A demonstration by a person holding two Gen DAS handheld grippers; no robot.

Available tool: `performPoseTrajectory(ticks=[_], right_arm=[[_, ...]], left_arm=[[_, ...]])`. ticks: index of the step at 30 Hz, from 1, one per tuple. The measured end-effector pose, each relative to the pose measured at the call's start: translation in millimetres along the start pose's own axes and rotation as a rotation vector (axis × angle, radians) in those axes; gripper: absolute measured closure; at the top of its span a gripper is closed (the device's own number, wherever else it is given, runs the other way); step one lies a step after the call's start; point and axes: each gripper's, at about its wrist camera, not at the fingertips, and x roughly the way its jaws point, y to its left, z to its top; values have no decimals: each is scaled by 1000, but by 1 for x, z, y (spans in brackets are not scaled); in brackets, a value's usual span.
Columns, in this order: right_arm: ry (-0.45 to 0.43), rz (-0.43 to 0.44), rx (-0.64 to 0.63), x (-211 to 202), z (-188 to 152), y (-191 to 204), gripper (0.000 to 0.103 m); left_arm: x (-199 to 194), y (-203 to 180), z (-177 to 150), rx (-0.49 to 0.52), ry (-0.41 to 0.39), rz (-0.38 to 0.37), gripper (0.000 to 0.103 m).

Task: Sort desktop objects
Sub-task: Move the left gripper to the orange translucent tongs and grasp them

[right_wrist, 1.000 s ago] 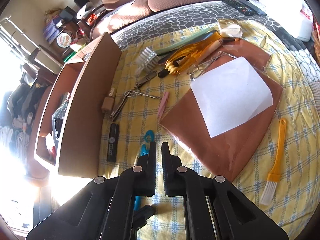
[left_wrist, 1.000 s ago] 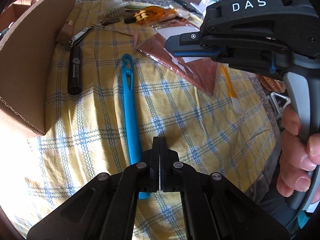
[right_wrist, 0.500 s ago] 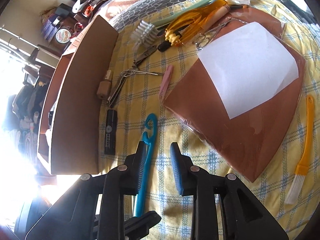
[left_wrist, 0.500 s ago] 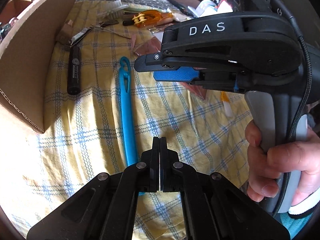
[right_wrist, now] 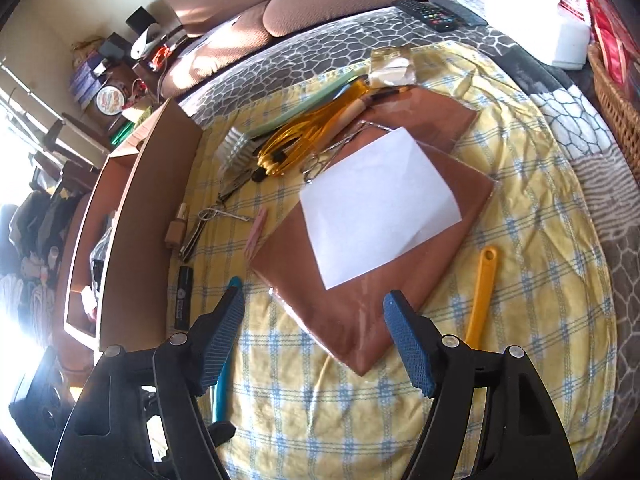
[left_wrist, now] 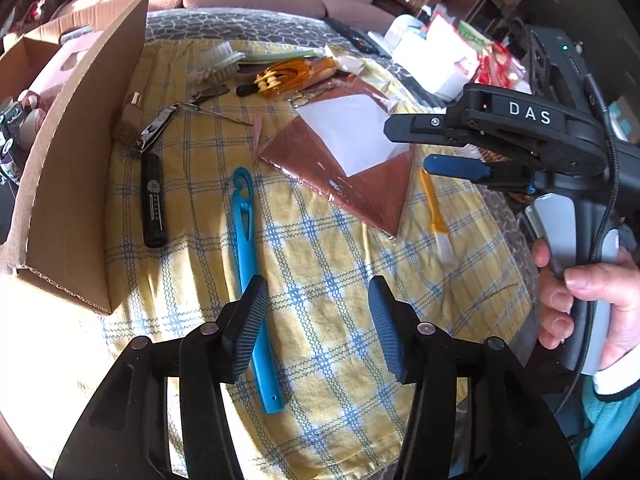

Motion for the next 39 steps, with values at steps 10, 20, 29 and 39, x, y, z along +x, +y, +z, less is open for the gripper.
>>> performPoseTrajectory(ticks=[10, 20, 29, 39], right_arm=[[-36, -34, 23, -13, 24, -34, 29], [-36, -62, -18, -4, 60, -37, 29], [-12, -3, 17, 19, 107, -40, 29], [7, 29, 74, 50, 150, -46, 29]], left_arm=[[8, 3, 47, -5, -15, 40, 56], [37, 15, 103, -48, -3, 67, 63], [62, 9, 156, 12, -5, 143, 54], [104, -13, 188, 270, 20, 276, 39]])
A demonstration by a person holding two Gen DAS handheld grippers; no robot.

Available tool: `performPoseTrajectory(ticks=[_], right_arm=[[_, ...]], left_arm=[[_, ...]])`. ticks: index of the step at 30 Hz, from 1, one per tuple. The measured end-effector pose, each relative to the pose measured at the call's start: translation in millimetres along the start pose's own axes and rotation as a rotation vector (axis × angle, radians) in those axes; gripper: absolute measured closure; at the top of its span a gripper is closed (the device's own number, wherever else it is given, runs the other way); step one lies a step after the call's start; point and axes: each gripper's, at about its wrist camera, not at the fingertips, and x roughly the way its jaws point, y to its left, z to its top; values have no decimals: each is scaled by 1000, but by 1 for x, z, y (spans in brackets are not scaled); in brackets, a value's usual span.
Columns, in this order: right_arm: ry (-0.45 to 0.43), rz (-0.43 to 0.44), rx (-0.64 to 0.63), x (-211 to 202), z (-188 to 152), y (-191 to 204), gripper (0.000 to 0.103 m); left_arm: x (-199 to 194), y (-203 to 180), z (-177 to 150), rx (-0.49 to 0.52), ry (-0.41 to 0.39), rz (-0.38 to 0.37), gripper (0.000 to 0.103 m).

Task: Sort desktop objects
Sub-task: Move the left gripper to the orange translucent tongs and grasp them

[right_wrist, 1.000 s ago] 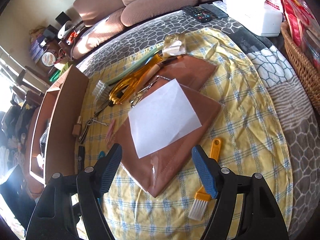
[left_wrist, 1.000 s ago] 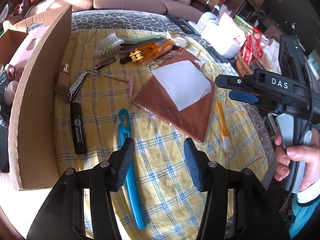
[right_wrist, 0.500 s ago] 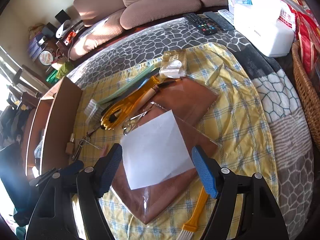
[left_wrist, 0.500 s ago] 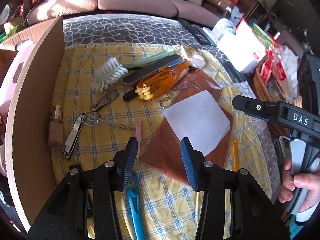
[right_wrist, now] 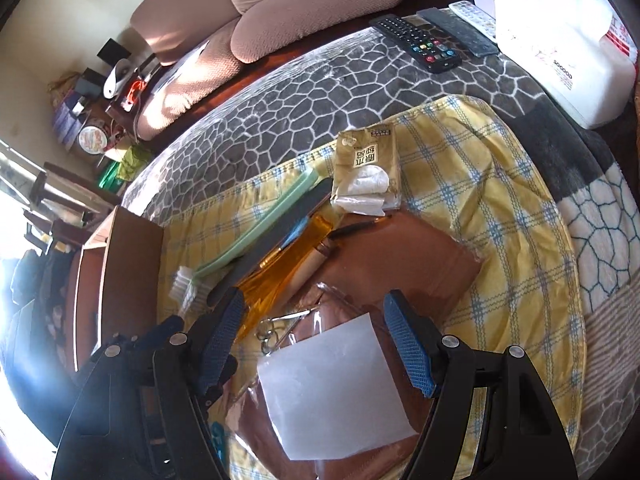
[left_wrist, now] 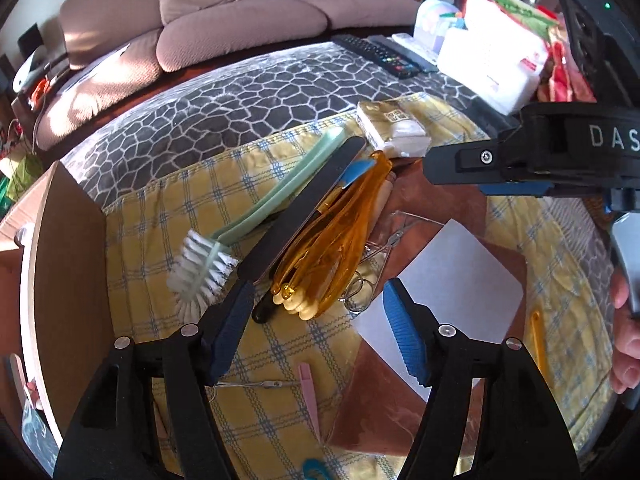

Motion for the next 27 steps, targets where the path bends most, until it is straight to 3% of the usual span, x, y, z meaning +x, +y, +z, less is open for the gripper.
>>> performPoseTrajectory(ticks=[4, 6, 9, 15, 19, 20, 21, 24, 27], right_arm=[[9, 5, 5, 8, 1, -6, 29], [18, 7, 2, 11, -2, -9, 29], [21, 17, 9, 12, -4, -13, 29], [21, 69, 47, 12, -4, -17, 29], [23, 147, 93, 14, -6, -15, 29], [25, 176, 108, 14, -6, -15, 29], [29, 201, 121, 15, -7, -13, 29], [53, 287, 164, 24, -10, -11, 32], [89, 319, 200, 35, -17, -7, 38]], left_arm=[[19, -9, 5, 70, 22, 26, 41], [26, -12, 7, 99, 31, 25, 57], [29, -14, 9, 128, 23, 41, 65], [27, -5, 11, 65, 30, -36, 70], [18, -4, 6, 21, 32, -107, 77], [15, -4, 4, 8, 30, -122, 90], [13, -2, 2, -9, 32, -133, 95], [12, 6, -4, -80, 57, -208, 96], [13, 10, -10, -89, 58, -201, 96]])
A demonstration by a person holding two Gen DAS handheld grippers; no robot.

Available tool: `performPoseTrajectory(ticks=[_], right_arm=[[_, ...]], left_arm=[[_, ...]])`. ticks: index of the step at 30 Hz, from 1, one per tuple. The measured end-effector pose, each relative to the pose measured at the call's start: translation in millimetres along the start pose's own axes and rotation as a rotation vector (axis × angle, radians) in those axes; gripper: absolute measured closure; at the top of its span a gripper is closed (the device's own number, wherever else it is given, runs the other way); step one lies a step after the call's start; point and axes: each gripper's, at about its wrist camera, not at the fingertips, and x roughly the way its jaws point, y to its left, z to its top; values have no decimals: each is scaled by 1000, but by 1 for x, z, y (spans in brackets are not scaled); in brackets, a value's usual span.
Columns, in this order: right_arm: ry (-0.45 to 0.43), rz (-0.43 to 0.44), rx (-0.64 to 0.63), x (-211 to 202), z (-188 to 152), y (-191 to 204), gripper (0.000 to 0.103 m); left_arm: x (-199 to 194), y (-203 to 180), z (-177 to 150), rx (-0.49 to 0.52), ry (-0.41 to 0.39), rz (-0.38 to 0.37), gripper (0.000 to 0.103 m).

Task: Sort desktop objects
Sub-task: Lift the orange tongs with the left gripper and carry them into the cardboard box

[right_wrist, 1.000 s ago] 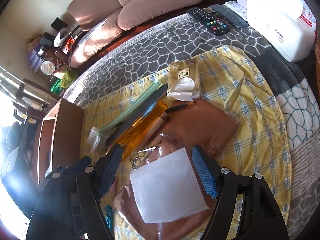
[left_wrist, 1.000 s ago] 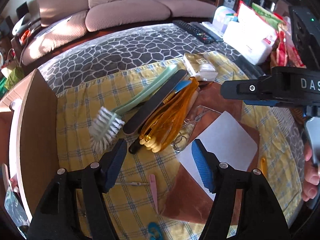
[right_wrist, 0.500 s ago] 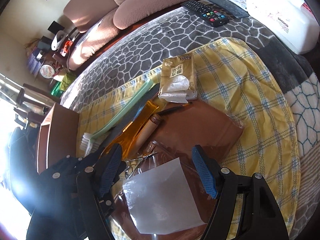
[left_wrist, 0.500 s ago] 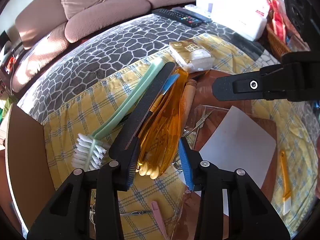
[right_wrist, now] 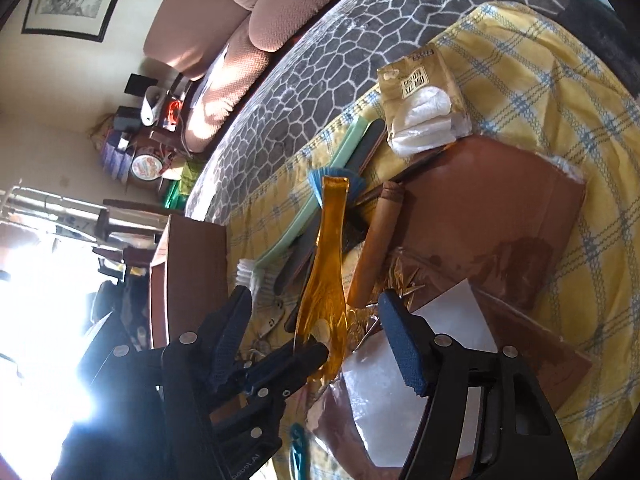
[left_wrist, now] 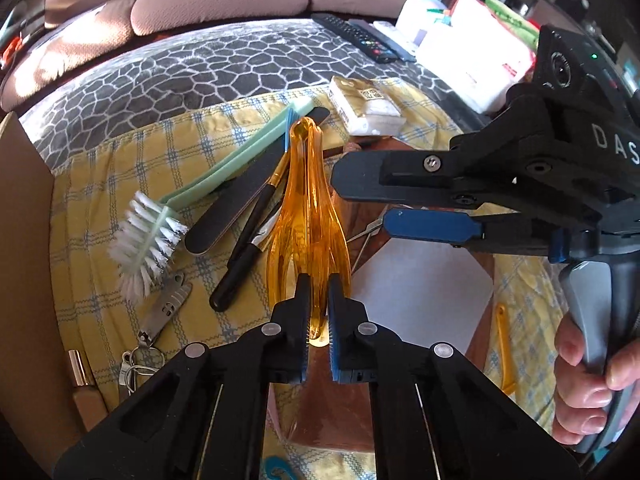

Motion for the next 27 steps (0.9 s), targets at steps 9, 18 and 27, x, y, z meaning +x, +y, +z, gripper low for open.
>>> performPoseTrajectory(ticks=[9, 18, 27], right_arm=[[73, -41, -35, 27, -13, 8, 54], [78, -92, -90, 26, -24, 16, 72], [39, -45, -81, -2, -39, 37, 72]], left_arm=[[-2, 2, -11, -23, -11, -41, 96], [-11, -9, -19, -14, -15, -56, 96], [-57, -19, -24, 4, -71, -65, 96]])
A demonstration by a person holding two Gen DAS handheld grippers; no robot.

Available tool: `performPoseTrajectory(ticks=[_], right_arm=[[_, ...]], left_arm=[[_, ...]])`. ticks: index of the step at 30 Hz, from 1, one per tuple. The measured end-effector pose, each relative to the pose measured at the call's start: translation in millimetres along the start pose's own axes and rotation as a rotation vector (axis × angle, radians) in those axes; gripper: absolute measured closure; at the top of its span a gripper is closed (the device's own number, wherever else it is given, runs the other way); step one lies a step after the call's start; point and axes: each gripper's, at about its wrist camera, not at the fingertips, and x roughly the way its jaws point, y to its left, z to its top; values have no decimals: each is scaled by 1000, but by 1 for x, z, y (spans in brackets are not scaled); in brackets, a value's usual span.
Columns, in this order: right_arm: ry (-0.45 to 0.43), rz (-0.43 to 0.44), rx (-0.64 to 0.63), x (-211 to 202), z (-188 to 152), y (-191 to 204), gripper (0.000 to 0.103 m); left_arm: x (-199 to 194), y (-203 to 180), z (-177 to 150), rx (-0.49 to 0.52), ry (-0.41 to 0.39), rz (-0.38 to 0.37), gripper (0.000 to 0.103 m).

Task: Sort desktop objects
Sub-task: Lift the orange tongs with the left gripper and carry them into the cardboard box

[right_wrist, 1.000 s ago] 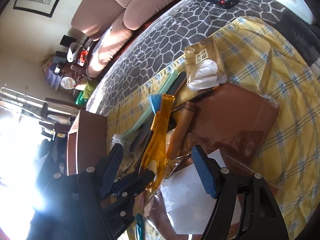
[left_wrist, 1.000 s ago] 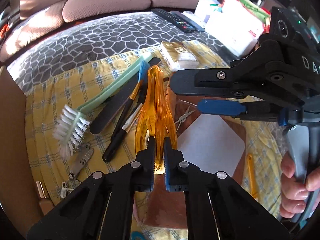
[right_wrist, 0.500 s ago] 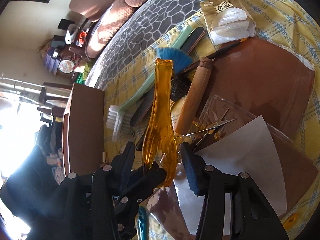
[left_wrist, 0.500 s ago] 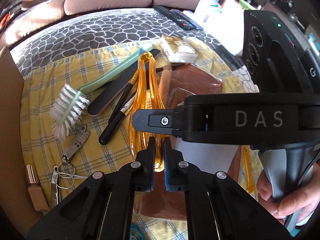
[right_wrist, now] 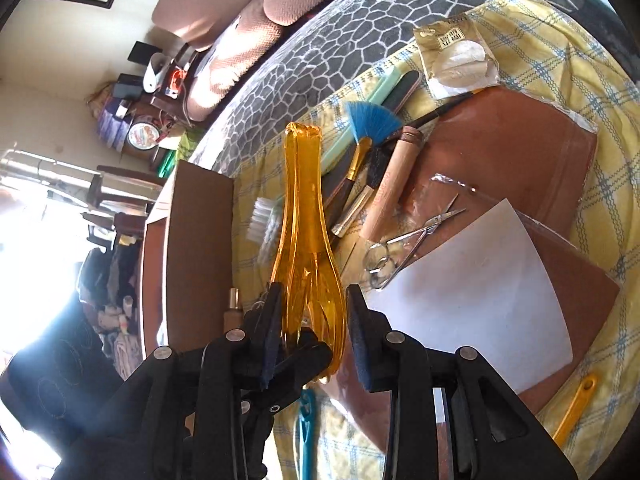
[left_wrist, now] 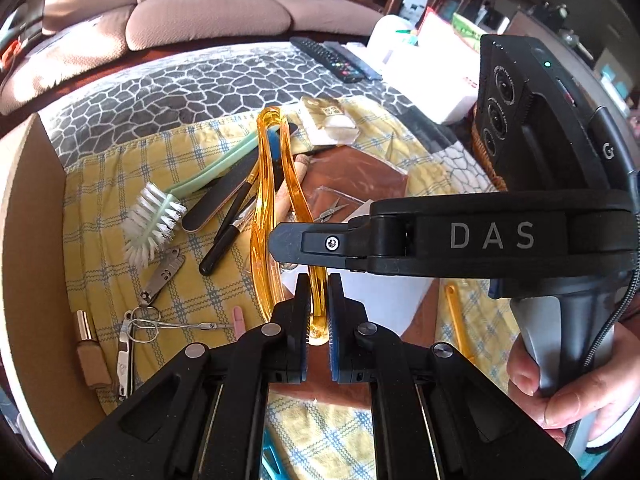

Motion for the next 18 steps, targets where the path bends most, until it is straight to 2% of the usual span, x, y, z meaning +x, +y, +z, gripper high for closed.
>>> performPoseTrajectory(ticks=[9, 13, 18], right_arm=[[-23, 6, -65, -24, -20, 64, 72], [-17, 15, -97, -20, -31, 98, 72], [18, 29, -135, 5, -47, 138, 72]], left_arm=[[-73, 2, -10, -18, -74, 12, 96], [-103, 19, -22, -41, -101, 30, 96], [-135, 50, -42, -89, -120, 55, 95]])
